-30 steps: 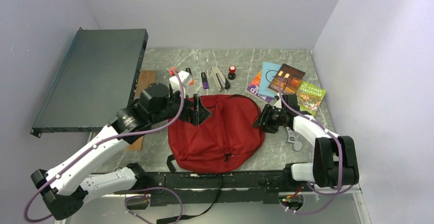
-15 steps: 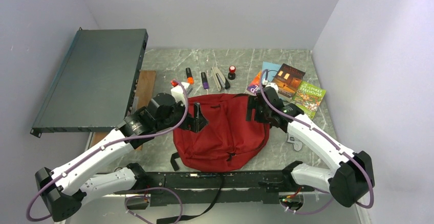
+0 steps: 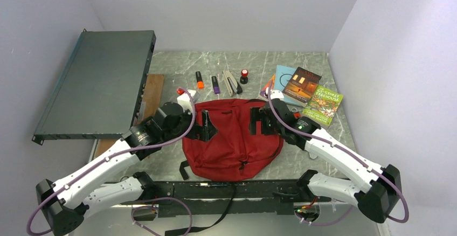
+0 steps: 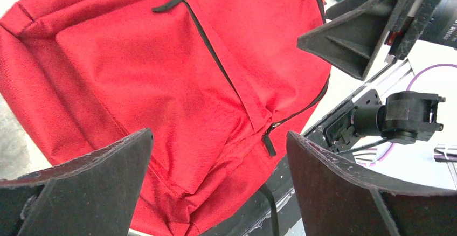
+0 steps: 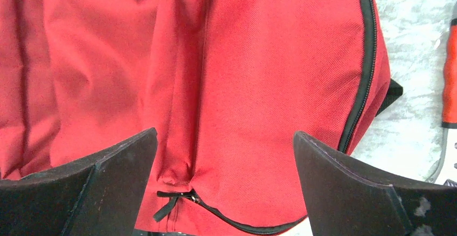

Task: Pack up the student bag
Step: Unzip the student bag at the center of the board.

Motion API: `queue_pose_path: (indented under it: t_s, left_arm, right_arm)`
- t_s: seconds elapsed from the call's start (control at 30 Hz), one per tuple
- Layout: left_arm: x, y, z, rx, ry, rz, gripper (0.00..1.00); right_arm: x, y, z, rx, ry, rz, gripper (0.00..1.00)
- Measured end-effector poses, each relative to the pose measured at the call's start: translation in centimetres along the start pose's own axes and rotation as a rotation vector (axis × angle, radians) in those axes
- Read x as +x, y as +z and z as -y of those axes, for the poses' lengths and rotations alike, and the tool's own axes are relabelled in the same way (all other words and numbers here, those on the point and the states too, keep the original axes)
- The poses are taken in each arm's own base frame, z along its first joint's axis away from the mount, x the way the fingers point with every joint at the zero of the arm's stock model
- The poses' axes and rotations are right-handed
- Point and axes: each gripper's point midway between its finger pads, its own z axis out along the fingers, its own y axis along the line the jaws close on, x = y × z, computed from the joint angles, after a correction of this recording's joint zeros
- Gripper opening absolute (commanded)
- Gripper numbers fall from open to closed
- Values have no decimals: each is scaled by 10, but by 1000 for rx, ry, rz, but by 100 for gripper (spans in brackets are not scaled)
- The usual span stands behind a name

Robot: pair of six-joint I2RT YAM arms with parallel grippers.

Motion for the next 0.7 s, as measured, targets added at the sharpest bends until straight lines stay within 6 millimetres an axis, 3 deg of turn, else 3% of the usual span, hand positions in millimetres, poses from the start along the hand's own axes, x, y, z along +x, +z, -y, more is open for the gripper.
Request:
queue_pose_path:
  t_s: [0.2, 0.4, 0.53, 0.7]
  left_arm:
    - [-11, -10, -1, -10, 2, 60, 100]
    - [-19, -17, -3, -22, 1, 103, 100]
    - [-26, -21, -2, -18, 0, 136, 100]
    - [-22, -8, -3, -31, 1, 101, 100]
  right_arm:
    - [-16, -18, -3, -49, 7, 77, 99]
    - [-23, -21, -9, -68, 11, 84, 98]
    - [-13, -12, -35, -137, 8, 37, 85]
    - [12, 24, -64, -157, -17, -65, 82]
